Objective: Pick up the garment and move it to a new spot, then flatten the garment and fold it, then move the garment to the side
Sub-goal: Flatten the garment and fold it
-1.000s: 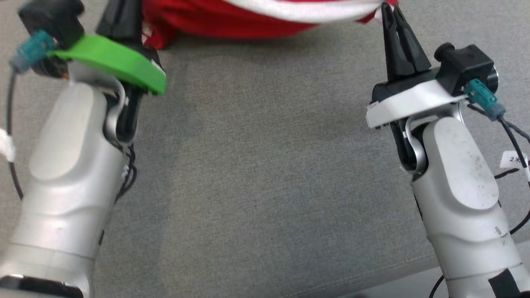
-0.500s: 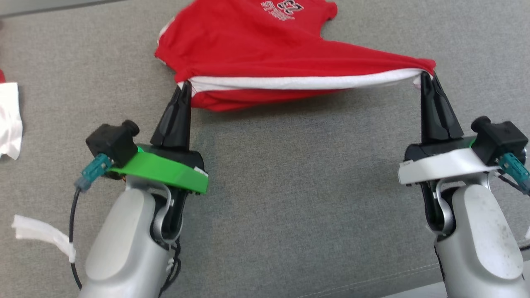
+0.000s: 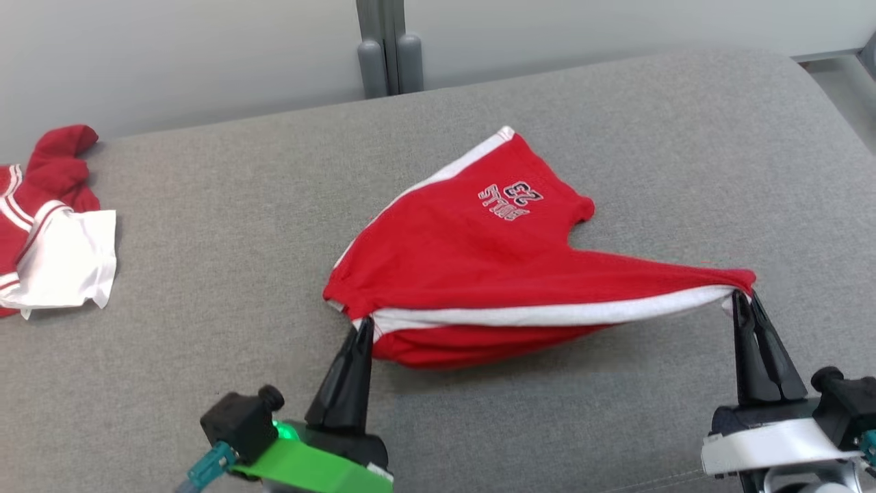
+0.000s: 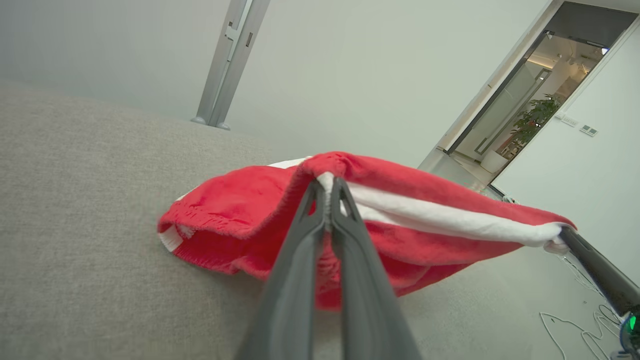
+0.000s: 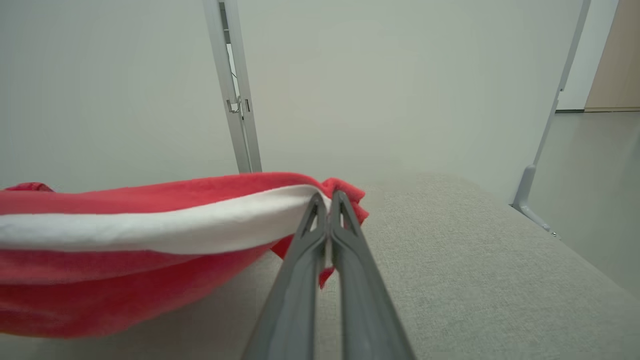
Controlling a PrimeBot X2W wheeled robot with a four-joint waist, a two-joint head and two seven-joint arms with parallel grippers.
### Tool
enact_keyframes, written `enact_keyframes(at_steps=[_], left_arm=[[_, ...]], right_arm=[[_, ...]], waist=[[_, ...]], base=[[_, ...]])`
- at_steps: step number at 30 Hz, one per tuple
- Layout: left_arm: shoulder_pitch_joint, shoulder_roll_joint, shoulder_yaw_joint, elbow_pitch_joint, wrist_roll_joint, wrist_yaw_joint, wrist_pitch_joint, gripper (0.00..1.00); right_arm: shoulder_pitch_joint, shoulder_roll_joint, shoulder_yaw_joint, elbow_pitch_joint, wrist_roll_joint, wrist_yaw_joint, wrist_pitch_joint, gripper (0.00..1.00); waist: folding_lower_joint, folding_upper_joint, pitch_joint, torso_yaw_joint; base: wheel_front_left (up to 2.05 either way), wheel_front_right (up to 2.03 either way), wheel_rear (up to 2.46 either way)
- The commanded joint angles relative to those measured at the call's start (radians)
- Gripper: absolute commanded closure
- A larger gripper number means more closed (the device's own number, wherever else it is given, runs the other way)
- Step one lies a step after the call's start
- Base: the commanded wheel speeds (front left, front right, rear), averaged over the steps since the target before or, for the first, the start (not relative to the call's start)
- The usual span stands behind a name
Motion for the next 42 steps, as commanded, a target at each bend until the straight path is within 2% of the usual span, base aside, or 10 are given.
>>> enact_keyframes(at_steps=[1,5,11,16,21,27,36,42], left_arm=[[0.036,0.001,-0.008,-0.02,-0.008,0.01,0.009,1.0],[0.074,0.0,-0.036,-0.047,0.0,0.03,0.03,1.0],[0.034,-0.014,-0.067,-0.025,-0.022,0.043,0.067,1.0],[-0.042,-0.025,-0.054,0.042,-0.091,0.074,0.097,1.0],[-0.179,-0.032,-0.062,0.14,-0.193,0.109,0.112,1.0],[-0.38,-0.032,-0.15,0.28,-0.341,0.17,0.087,1.0],[-0.584,-0.032,-0.279,0.429,-0.542,0.231,0.001,1.0],[-0.651,-0.032,-0.338,0.476,-0.622,0.236,-0.028,1.0]], right_arm=[[0.027,-0.002,-0.003,-0.019,0.001,-0.002,0.013,1.0],[0.065,-0.002,-0.01,-0.034,0.022,-0.002,0.033,1.0],[-0.024,-0.002,-0.026,0.037,-0.002,-0.002,0.024,1.0],[-0.183,-0.01,-0.03,0.158,-0.061,-0.002,0.052,1.0],[-0.369,-0.065,0.011,0.305,-0.087,-0.002,0.088,1.0],[-0.606,-0.148,0.088,0.52,-0.056,-0.002,0.145,1.0],[-0.877,-0.206,0.143,0.812,-0.032,-0.002,0.155,1.0],[-0.988,-0.225,0.202,0.949,-0.031,-0.002,0.142,1.0]], waist=[[0.0,-0.0001,-0.03,0.005],[0.0,-0.0001,0.003,0.018],[0.0,-0.0001,0.069,0.054],[0.0,-0.0001,0.125,0.112],[0.0,-0.0001,0.169,0.179],[0.0,-0.0001,0.233,0.246],[0.0,-0.0001,0.3,0.29],[0.0,-0.0001,0.318,0.3]], base=[[0.0,0.0,0.0],[0.0,0.0,0.0],[0.0,0.0,0.0],[0.0,0.0,0.0],[0.0,0.0,0.0],[0.0,0.0,0.0],[0.0,0.0,0.0],[0.0,0.0,0.0]])
